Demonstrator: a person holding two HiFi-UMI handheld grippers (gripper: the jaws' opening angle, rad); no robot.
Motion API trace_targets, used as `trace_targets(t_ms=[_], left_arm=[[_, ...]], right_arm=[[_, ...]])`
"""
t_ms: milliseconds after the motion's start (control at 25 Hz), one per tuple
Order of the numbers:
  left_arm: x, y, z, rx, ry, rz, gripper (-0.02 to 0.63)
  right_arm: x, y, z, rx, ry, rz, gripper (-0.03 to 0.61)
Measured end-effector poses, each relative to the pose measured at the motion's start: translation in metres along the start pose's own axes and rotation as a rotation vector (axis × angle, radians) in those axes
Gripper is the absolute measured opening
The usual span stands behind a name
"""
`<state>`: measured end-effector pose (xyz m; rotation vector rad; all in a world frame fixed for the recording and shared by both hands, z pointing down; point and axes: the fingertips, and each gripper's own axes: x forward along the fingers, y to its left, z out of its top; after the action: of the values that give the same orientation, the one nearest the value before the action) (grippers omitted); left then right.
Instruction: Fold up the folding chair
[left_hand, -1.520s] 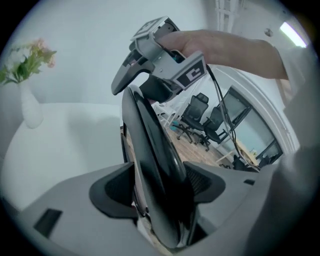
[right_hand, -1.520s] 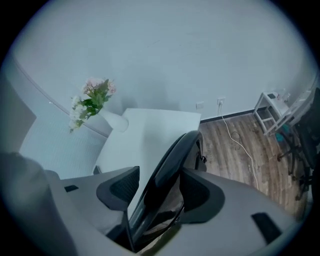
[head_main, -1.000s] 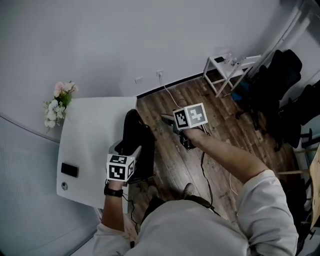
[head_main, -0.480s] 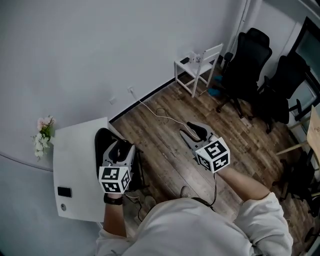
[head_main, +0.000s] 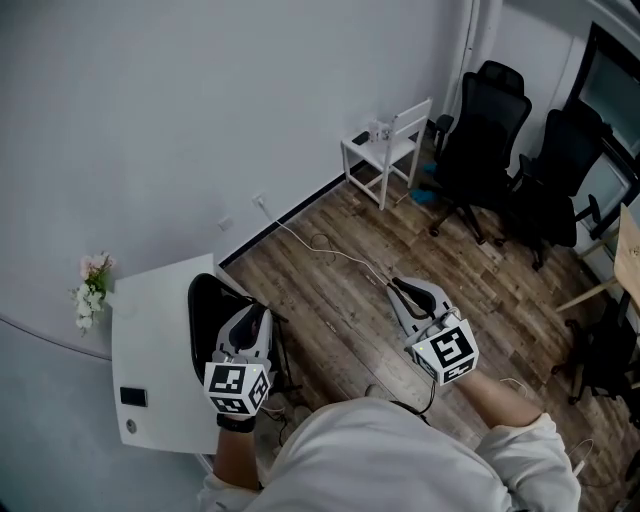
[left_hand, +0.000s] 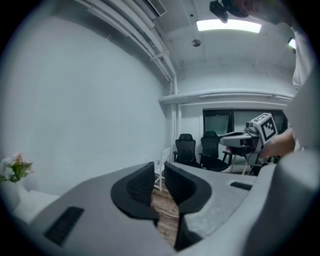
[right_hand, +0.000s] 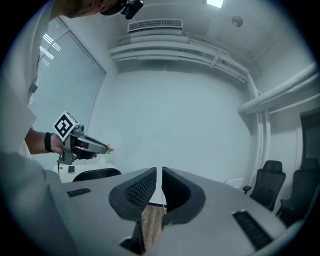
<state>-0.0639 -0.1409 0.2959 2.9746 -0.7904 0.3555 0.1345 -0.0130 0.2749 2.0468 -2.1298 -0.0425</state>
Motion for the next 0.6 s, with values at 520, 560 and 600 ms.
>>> trace_targets(t_ms=[520,560,600], left_arm=[[-0.022,0.012,-0.020,-0.017,0.003,-0.020,0.008],[-0.023,0.013,-0.021,-0.019,0.004,-0.020,0.008],[-0.024,0.014,-0.022,-0.019,0.006,-0.020,0.008]], right_arm=[[-0.017,0.016,-0.006,0.017,-0.029,-0.040,0.017],[-0.017,0.018,-0.007,0.022,-0.029,-0.042,0.017],[-0.017,0.019,-0.007,0.027,-0.028,-0.045,0.017]])
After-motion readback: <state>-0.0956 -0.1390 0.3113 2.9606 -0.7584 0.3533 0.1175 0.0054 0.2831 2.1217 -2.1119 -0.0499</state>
